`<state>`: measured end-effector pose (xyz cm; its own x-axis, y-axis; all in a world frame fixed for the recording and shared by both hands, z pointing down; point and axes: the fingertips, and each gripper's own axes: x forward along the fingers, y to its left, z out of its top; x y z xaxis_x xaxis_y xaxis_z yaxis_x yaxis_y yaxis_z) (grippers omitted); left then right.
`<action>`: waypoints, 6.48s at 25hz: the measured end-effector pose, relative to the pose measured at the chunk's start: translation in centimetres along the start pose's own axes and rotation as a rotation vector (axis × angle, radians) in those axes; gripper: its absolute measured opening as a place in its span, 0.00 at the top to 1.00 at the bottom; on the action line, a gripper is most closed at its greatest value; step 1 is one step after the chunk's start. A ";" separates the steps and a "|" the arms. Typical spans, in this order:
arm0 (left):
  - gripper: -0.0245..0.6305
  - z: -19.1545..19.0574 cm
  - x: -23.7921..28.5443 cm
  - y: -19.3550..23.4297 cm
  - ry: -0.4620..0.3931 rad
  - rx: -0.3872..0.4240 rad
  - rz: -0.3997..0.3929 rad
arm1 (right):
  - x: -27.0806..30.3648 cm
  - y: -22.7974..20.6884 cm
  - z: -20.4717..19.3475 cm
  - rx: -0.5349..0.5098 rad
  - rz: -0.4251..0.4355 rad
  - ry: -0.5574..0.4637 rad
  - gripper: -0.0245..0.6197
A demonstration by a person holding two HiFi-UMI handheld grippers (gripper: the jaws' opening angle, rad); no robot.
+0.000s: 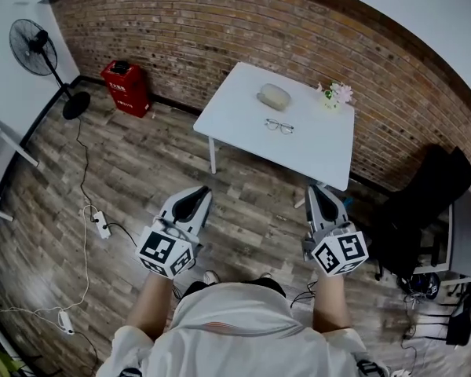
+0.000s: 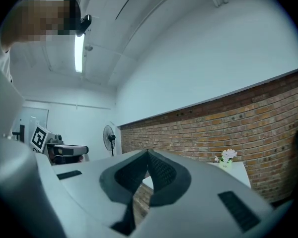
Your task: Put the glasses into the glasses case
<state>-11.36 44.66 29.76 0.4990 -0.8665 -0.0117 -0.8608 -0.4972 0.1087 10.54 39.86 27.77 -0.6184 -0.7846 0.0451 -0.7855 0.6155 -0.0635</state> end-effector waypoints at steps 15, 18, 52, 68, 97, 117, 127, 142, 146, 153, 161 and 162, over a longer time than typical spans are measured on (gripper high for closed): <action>0.91 -2.8 3.2 6.5 0.045 -0.034 -0.008 | 8.2 0.0 -3.2 -0.019 0.031 0.067 0.88; 0.91 -2.6 6.1 8.5 0.062 -0.036 0.018 | 11.4 -2.5 -3.0 -0.009 0.050 0.061 0.88; 0.91 -5.4 46.3 19.0 0.213 -0.083 -0.182 | 30.4 -33.9 -6.1 0.083 -0.150 0.239 0.88; 0.91 -8.9 52.2 27.6 0.314 -0.129 -0.410 | 39.2 -31.6 -11.1 -0.002 -0.288 0.465 0.88; 0.91 -14.9 52.0 22.6 0.449 -0.188 -0.291 | 36.3 -36.2 -35.1 0.116 0.312 1.097 0.62; 0.91 -17.0 51.7 22.7 0.506 -0.214 -0.231 | 36.4 -35.8 -37.1 0.307 0.686 1.210 0.65; 0.91 -17.6 52.5 22.5 0.518 -0.220 -0.239 | 36.4 -35.1 -36.9 0.306 0.662 1.194 0.75; 0.91 -18.4 53.7 23.1 0.535 -0.220 -0.260 | 36.5 -35.3 -32.0 0.311 0.521 0.858 0.76; 0.91 -18.7 53.9 23.3 0.541 -0.220 -0.261 | 36.4 -35.3 -31.8 0.308 0.493 0.837 0.76; 0.91 -19.1 53.8 23.5 0.553 -0.221 -0.259 | 36.7 -34.8 -31.6 0.290 0.475 0.791 0.77; 0.91 -19.0 53.8 23.4 0.553 -0.223 -0.262 | 37.3 -34.7 -28.6 0.341 0.447 0.628 0.78; 0.91 -19.0 53.8 23.4 0.552 -0.223 -0.262 | 37.2 -34.7 -28.4 0.357 0.443 0.615 0.78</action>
<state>-2.77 -12.75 50.57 0.7186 -0.5380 0.4406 -0.6920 -0.6163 0.3759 14.17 -8.58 59.95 -0.8515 -0.2312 0.4707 -0.4766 0.7157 -0.5106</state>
